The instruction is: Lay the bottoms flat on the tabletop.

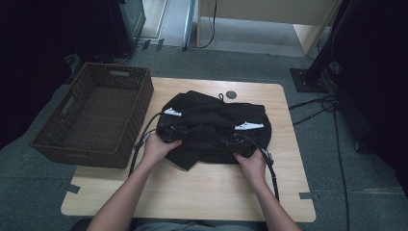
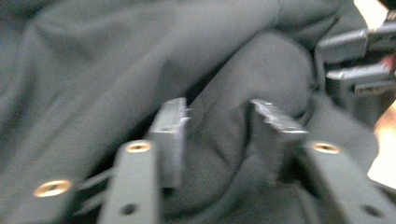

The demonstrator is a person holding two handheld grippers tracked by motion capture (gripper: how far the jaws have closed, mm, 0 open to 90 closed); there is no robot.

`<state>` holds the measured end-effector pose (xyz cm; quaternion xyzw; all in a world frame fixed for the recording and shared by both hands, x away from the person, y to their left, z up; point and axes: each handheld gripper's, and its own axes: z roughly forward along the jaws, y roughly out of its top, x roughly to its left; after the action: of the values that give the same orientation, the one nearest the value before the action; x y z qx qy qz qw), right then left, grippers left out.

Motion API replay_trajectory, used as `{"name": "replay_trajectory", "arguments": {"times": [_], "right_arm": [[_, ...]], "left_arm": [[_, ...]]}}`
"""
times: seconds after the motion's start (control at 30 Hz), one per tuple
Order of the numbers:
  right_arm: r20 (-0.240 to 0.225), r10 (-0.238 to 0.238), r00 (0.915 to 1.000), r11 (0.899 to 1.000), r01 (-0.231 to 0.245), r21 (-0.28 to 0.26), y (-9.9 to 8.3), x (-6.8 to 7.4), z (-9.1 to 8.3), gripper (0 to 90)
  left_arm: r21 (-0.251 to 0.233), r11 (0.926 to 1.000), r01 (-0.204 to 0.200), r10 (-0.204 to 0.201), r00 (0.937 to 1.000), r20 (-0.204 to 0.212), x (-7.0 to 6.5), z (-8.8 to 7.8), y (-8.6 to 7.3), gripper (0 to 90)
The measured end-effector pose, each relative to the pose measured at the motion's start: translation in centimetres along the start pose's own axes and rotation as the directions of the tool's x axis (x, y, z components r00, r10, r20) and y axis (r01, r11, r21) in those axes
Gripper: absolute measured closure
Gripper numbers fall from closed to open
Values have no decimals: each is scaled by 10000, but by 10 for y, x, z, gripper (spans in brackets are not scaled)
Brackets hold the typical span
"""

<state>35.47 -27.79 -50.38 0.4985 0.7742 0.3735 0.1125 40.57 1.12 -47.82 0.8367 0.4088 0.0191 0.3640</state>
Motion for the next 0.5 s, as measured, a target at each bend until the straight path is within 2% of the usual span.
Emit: {"name": "replay_trajectory", "arguments": {"times": [0.07, 0.13, 0.2, 0.3, 0.37, 0.43, 0.5], "right_arm": [[195, -124, 9997, 9998, 121, 162, -3, 2, 5, 460], [364, -410, 9985, 9990, 416, -173, -7, 2, 7, 460], [428, -385, 9983, 9988, 397, -293, -9, 2, 7, 502], [1036, -1094, 9886, 9930, 1133, -323, -14, 4, 5, 606], [1091, -990, 9891, 9938, 1038, -390, -15, 3, 4, 684], [990, -984, 9902, 9945, 1014, -256, -15, 1, 1, 840], [734, -733, 9946, 9971, 746, -148, -15, -4, -1, 884]], "left_arm": [[290, 9990, -332, 339, 9992, -221, -1, 3, -1, 751], [320, 9981, -517, 528, 9980, -347, -1, 2, -2, 862], [158, 9985, -533, 537, 9981, -301, -1, -2, -2, 882], [-382, 9991, -201, 196, 9997, -121, 3, -15, 0, 886], [-691, 9976, 71, -81, 9999, -139, 7, -25, 1, 887], [-948, 9951, 267, -290, 9993, -222, 12, -34, 0, 887], [-1073, 9929, 515, -545, 9982, -251, 19, -40, -1, 887]]}}
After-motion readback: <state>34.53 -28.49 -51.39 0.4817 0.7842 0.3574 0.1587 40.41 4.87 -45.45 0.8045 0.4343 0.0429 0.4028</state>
